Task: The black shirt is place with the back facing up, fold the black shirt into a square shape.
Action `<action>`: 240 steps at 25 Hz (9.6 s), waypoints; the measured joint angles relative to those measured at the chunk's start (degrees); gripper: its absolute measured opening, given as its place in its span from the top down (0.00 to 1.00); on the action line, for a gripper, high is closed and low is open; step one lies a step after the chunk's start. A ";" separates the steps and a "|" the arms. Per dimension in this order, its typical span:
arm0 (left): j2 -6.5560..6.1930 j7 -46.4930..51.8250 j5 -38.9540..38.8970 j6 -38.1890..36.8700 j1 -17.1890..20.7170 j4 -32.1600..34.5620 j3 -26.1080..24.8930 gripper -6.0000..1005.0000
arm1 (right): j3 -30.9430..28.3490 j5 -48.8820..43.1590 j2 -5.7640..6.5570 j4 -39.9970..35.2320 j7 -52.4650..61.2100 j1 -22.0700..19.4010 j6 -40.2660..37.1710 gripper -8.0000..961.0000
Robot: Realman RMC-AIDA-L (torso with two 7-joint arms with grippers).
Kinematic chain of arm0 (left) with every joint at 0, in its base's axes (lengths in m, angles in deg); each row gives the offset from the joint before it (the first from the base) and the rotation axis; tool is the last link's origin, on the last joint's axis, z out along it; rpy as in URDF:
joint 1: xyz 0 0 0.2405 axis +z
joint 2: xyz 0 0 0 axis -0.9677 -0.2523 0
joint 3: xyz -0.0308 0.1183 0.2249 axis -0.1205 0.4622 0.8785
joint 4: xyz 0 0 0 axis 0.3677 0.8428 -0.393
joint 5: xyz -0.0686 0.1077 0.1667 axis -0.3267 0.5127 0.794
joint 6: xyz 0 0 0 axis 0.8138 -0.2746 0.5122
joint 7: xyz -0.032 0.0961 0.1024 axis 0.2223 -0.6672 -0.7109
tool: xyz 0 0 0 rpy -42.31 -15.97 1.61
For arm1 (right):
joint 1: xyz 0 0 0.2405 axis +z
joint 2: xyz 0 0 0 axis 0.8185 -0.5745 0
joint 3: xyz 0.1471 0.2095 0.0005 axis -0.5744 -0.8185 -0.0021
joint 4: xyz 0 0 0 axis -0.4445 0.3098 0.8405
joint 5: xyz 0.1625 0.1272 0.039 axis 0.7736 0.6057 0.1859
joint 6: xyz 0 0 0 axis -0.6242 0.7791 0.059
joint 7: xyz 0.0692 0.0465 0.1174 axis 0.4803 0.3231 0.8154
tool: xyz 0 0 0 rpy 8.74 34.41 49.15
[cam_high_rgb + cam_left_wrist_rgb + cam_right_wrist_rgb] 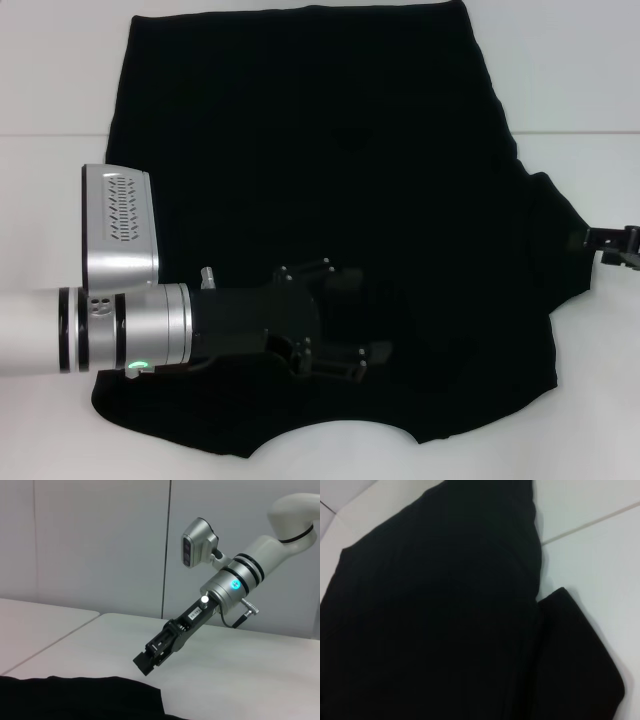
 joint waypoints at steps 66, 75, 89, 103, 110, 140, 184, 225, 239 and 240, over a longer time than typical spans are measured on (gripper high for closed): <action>-0.16 0.09 -0.48 0.76 0.20 0.31 -0.34 0.06 | -16.24 -1.97 -2.91 2.12 -9.71 -3.70 1.20 0.98; -0.16 0.19 -0.48 0.48 0.20 0.39 -0.36 0.06 | -18.33 -1.98 -2.59 2.09 -10.77 -4.58 1.62 0.98; -0.16 0.45 -0.57 0.29 0.28 0.40 -0.35 0.06 | -21.11 -1.82 -3.02 2.42 -14.16 -4.12 4.44 0.97; -0.16 0.60 -0.57 0.30 0.28 0.40 -0.35 0.06 | -21.30 -1.80 -2.92 2.24 -14.85 -3.83 6.26 0.97; -0.06 0.62 -0.57 0.27 0.28 0.40 -0.36 0.06 | -20.90 -1.80 -3.05 2.40 -15.13 -1.91 3.74 0.97; -0.18 1.41 -0.55 0.66 0.28 0.35 -1.08 0.06 | -4.21 -0.45 -6.44 2.02 -11.90 8.34 -4.90 0.97; -1.77 30.51 28.76 -0.72 12.11 26.59 -13.03 0.06 | -4.37 12.39 -7.86 3.60 -26.06 7.76 -3.44 0.08; -1.44 26.91 25.44 -2.84 13.23 27.21 -14.19 0.97 | -3.96 11.91 -4.75 3.46 -22.59 1.96 -6.66 0.08; -1.57 26.67 25.48 -3.83 13.65 27.21 -14.47 0.98 | -4.48 6.54 2.07 3.38 -13.44 -5.62 -15.99 0.10; -1.58 26.67 25.57 -3.85 13.67 27.21 -14.50 0.97 | -4.42 6.53 2.29 3.39 -13.29 -5.80 -16.30 0.10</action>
